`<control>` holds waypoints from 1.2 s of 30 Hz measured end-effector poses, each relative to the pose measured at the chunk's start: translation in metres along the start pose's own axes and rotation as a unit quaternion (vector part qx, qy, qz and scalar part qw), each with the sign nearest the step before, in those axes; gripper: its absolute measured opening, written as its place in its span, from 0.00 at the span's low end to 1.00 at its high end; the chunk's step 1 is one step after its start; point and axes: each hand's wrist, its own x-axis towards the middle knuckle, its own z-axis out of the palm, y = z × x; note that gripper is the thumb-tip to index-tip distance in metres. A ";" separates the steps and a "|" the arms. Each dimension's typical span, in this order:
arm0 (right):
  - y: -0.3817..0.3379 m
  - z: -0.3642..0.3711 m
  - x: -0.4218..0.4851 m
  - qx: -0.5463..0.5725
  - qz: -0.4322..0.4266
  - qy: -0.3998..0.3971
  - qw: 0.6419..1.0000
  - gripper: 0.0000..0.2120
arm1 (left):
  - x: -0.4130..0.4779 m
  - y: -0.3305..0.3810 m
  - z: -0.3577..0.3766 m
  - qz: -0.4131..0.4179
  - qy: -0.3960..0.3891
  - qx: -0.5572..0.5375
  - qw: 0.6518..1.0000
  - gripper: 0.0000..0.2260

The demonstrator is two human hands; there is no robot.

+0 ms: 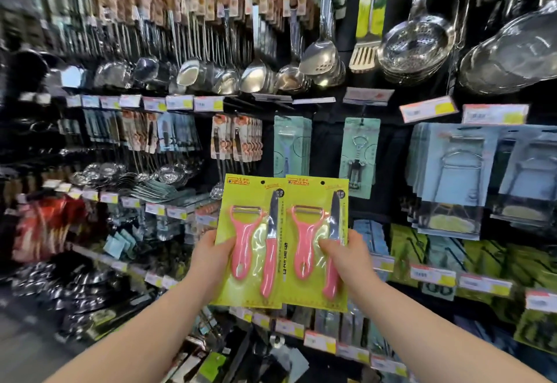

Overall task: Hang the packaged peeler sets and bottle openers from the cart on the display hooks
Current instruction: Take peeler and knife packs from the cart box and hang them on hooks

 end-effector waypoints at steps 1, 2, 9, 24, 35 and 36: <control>0.000 0.005 0.011 0.007 -0.003 -0.002 1.000 0.12 | 0.010 0.001 0.002 0.000 0.006 -0.001 1.000 0.07; -0.001 0.010 0.022 0.012 -0.002 -0.005 1.000 0.11 | 0.021 0.003 0.004 0.002 0.014 0.001 1.000 0.07; -0.021 0.020 0.110 0.043 -0.042 -0.001 0.998 0.07 | 0.098 0.026 0.038 0.023 0.020 0.011 0.999 0.06; -0.049 0.030 0.224 -0.016 -0.131 0.071 0.989 0.25 | 0.202 0.048 0.088 0.067 0.001 -0.041 0.997 0.03; -0.060 0.054 0.250 -0.079 -0.131 0.161 0.975 0.32 | 0.259 0.055 0.078 0.082 -0.063 -0.041 0.994 0.05; -0.060 0.057 0.251 -0.080 -0.130 0.164 0.975 0.32 | 0.263 0.055 0.077 0.082 -0.064 -0.041 0.994 0.05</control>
